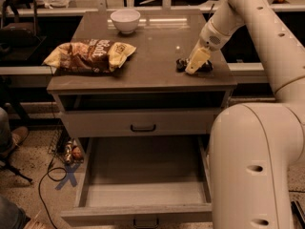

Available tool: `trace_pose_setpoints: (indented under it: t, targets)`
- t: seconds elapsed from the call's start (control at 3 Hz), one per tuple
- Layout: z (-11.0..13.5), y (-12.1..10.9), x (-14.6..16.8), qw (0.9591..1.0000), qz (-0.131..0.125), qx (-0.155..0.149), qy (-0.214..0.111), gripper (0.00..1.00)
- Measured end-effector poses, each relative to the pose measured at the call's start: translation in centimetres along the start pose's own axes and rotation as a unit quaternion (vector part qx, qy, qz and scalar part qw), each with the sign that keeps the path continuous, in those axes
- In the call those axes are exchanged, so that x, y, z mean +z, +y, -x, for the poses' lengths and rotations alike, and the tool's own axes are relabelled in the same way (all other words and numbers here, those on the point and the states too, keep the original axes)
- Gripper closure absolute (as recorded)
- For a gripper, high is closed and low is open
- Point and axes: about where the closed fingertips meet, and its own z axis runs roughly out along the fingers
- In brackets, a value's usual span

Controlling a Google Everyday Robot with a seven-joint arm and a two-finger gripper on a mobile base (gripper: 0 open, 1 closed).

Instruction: Place rxbar chocolate into middle drawer

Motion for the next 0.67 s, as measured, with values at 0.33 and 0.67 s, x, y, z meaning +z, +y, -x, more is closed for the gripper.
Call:
trace_pose_setpoints:
  t: [0.33,0.67]
  targets:
    - [0.25,-0.04,-0.53,1.0,0.0,0.0,0.0,0.89]
    - [0.25,-0.04,-0.53,1.0,0.0,0.0,0.0,1.0]
